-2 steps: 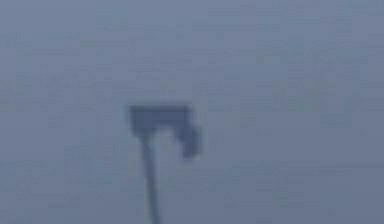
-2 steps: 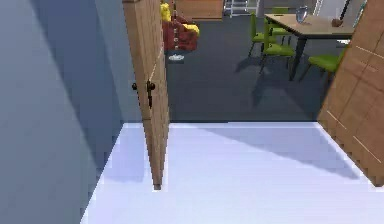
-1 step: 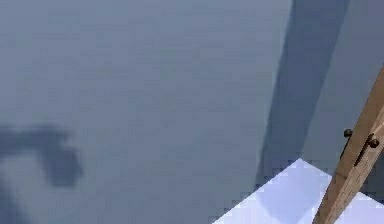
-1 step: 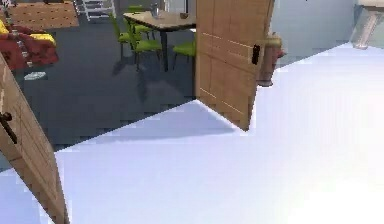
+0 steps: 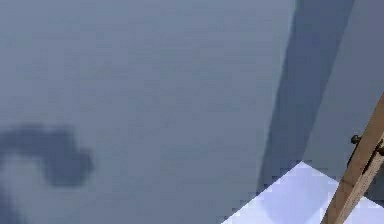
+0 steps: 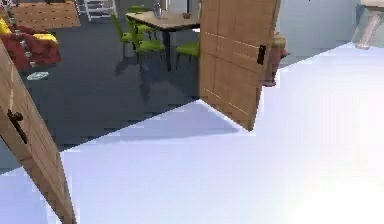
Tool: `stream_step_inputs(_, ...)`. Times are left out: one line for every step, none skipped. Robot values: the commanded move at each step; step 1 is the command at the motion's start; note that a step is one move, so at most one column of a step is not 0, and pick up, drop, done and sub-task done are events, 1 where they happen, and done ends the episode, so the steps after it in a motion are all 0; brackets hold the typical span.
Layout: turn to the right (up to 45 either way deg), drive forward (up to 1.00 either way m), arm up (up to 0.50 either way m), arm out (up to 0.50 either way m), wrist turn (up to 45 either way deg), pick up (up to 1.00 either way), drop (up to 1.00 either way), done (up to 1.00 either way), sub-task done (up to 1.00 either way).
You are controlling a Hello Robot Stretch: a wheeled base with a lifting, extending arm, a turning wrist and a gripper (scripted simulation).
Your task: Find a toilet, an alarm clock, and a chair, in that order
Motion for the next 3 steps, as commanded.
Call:
stream_step_inputs(-45.0, 0.00, 0.00, 0.00, 0.0, 0.00, 0.00, 0.00, 0.00)
stream_step_inputs(-45.0, 0.00, 0.00, 0.00, 0.0, 0.00, 0.00, 0.00, 0.00)
stream_step_inputs(-18.0, 0.00, 0.00, 0.00, 0.0, 0.00, 0.00, 0.00, 0.00)
